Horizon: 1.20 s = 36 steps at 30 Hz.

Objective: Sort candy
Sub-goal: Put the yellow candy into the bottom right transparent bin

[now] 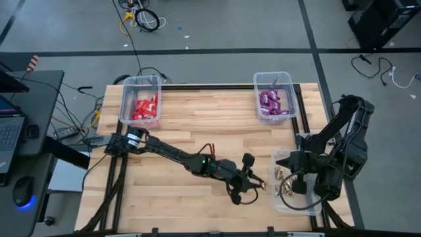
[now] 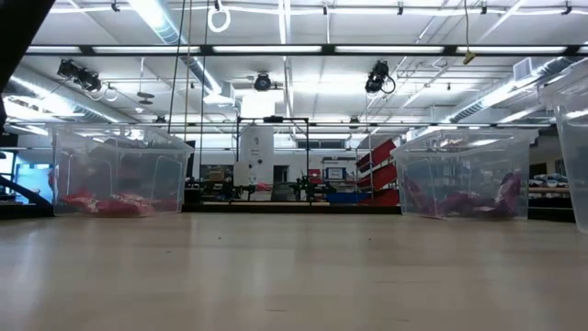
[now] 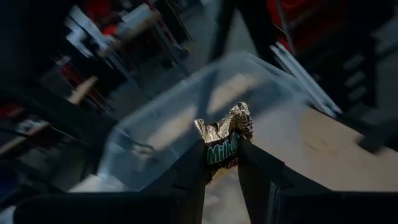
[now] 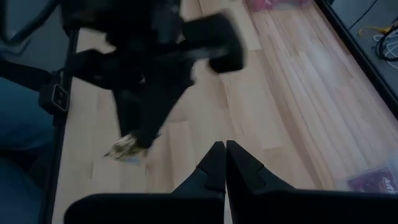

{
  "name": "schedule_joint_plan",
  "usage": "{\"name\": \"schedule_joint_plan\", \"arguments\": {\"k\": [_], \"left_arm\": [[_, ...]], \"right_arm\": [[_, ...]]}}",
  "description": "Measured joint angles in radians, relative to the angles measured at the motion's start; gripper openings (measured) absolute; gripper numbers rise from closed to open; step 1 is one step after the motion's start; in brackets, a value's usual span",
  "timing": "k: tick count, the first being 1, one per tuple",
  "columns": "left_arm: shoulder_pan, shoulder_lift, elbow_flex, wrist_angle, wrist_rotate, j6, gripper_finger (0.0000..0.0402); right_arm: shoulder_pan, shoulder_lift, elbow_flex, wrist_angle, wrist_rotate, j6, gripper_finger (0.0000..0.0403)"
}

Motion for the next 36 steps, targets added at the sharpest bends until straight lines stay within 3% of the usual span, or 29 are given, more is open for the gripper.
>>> {"name": "schedule_joint_plan", "arguments": {"k": [9,16,19,27,36], "left_arm": [[0.06,-0.023,0.0,0.13,-0.069,0.084,0.0089],[0.074,-0.023,0.0,0.188,-0.442,0.258,0.0089],[0.074,-0.023,0.0,0.197,-0.522,0.335,0.0089],[0.071,-0.023,0.0,0.193,-0.538,0.388,0.0089],[0.069,-0.021,0.0,0.145,-0.522,0.407,0.0089]], "right_arm": [[0.055,0.013,0.0,0.057,0.025,0.06,0.0],[0.025,0.056,0.0,0.017,0.069,0.156,0.0],[-0.005,0.073,0.0,-0.007,0.08,0.174,0.0],[-0.074,0.118,0.0,-0.109,0.084,0.161,0.0013],[-0.105,0.113,0.0,-0.176,0.095,0.297,0.0076]]}}
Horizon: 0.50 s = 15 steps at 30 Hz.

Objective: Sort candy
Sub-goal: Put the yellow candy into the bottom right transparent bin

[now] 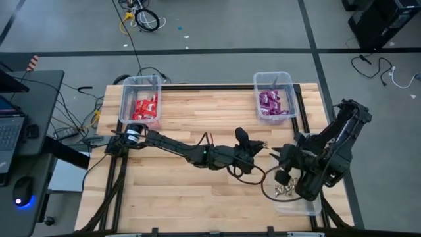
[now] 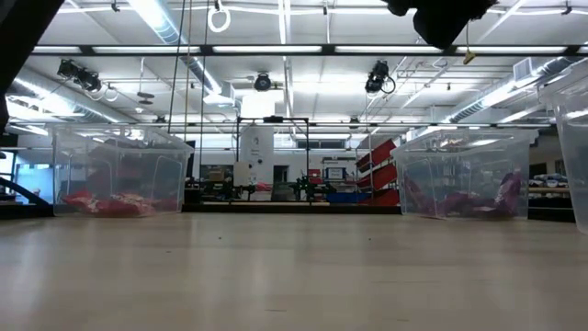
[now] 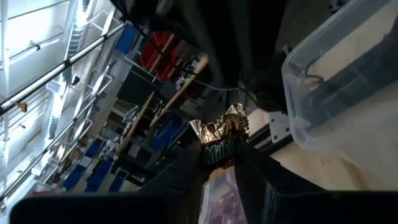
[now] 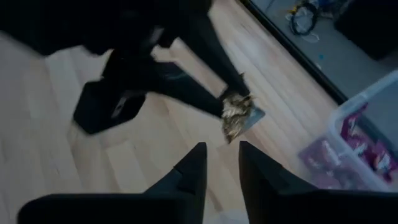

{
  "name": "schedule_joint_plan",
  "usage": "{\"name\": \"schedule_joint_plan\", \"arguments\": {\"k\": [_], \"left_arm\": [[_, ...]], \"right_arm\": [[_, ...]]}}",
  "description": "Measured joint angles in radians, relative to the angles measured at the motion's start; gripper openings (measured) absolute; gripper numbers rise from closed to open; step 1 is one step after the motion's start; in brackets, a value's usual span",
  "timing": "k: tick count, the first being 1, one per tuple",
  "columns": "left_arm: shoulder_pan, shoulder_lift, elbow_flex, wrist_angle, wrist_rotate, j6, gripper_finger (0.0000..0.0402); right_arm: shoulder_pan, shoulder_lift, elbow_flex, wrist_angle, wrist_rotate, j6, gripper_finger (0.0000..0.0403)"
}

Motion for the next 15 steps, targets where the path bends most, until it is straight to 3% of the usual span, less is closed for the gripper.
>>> {"name": "schedule_joint_plan", "arguments": {"k": [7,15], "left_arm": [[-0.014,0.0,0.0,0.033,0.059,0.0,0.0089],[-0.022,0.0,0.0,0.012,0.059,0.0,0.009]], "right_arm": [[-0.071,0.0,0.0,0.068,-0.076,0.019,0.0111],[-0.092,-0.006,0.0,0.103,-0.079,-0.028,0.0125]]}}
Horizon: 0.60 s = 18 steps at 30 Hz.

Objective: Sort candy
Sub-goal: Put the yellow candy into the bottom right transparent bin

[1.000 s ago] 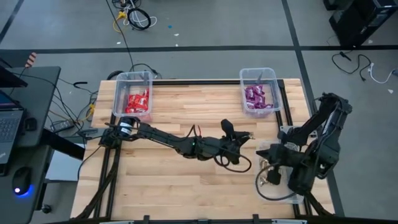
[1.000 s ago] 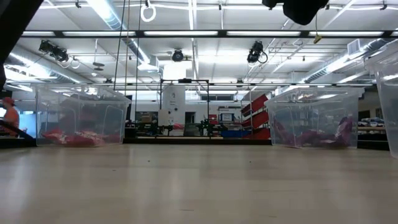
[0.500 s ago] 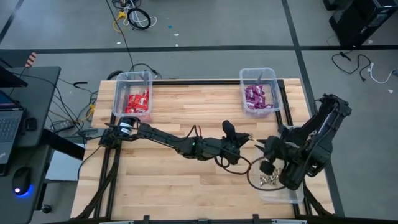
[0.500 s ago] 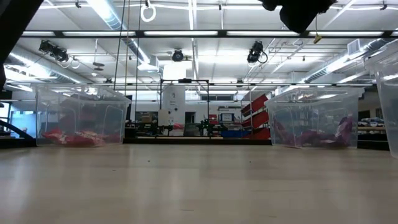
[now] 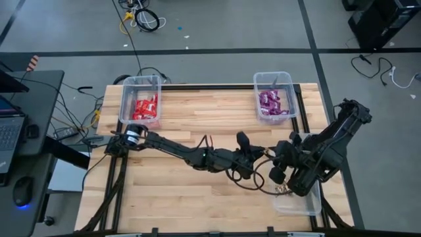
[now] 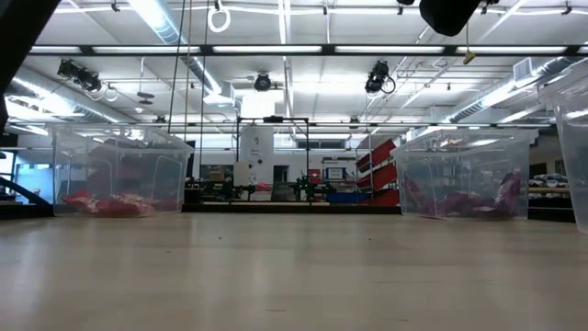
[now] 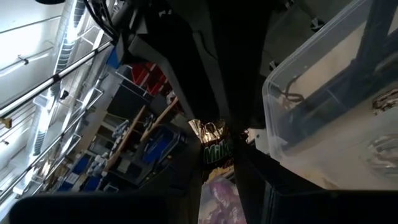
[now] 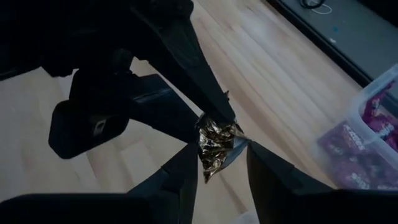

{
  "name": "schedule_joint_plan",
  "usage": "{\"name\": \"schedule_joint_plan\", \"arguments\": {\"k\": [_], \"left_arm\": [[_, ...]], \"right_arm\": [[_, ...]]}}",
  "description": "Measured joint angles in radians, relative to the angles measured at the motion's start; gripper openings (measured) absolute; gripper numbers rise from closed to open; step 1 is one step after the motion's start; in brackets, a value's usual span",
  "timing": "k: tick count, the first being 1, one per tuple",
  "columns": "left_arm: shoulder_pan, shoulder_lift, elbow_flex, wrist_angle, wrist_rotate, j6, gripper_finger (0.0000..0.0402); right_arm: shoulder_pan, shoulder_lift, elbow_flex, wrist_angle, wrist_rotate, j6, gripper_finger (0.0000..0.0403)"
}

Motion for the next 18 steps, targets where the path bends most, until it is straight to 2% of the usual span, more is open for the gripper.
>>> {"name": "schedule_joint_plan", "arguments": {"k": [6,13,18], "left_arm": [[-0.004,0.0,0.0,0.001,-0.001,0.0,0.009],[-0.004,0.0,0.0,0.0,0.0,-0.001,0.009],[-0.004,0.0,0.0,0.004,-0.001,-0.005,0.009]], "right_arm": [[0.0,0.0,0.0,0.015,-0.009,-0.036,0.0098],[0.0,0.0,0.0,0.025,-0.032,-0.074,0.0013],[0.0,0.0,0.0,0.029,-0.035,-0.079,0.0006]]}}
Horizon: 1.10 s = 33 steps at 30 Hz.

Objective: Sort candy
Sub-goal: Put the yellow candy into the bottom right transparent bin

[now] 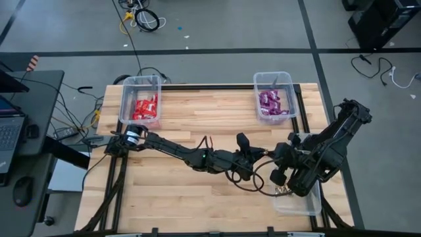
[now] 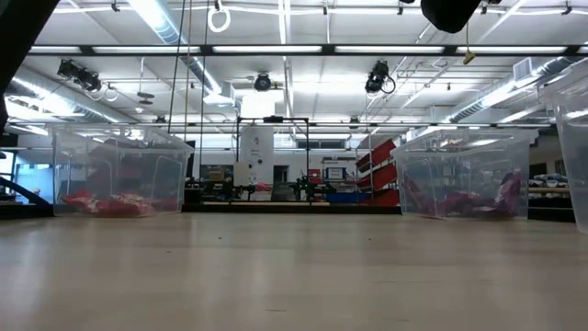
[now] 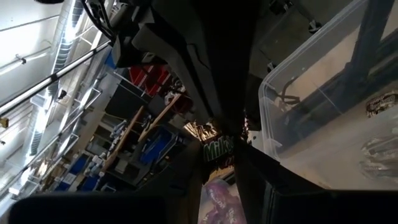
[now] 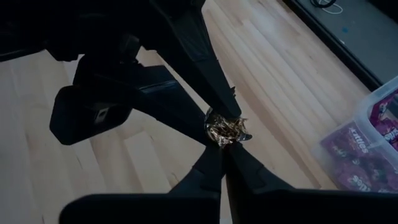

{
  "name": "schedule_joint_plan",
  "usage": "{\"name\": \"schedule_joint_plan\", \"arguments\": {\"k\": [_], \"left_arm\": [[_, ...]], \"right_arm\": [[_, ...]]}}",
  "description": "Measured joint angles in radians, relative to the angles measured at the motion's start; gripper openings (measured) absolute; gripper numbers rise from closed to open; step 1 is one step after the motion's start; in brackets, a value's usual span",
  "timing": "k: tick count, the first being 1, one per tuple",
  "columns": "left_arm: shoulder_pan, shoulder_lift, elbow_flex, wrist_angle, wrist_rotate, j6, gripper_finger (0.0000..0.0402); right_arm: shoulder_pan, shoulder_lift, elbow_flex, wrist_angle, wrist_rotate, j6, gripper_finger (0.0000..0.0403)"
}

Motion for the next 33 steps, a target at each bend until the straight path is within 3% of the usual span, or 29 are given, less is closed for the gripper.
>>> {"name": "schedule_joint_plan", "arguments": {"k": [7,14,20,24,30,33], "left_arm": [[0.0,0.0,0.0,-0.013,-0.006,-0.019,0.011],[0.0,0.0,0.0,-0.035,-0.042,-0.016,0.017],[0.007,0.0,0.0,-0.046,-0.11,0.008,0.0222],[0.01,0.0,0.0,-0.058,-0.136,0.011,0.0243],[0.009,0.0,0.0,-0.089,-0.158,0.012,0.025],[0.009,0.0,0.0,-0.095,-0.159,0.012,0.025]], "right_arm": [[0.0,0.0,0.0,0.002,-0.004,0.003,0.0001],[0.0,0.0,0.0,0.0,-0.016,0.007,0.0],[-0.001,-0.019,0.0,-0.073,-0.1,0.056,0.0],[-0.001,-0.027,0.0,-0.154,-0.226,0.028,0.0],[-0.004,-0.028,0.0,-0.16,-0.495,-0.077,0.0],[-0.008,-0.027,0.0,-0.161,-0.56,-0.054,0.0]]}}
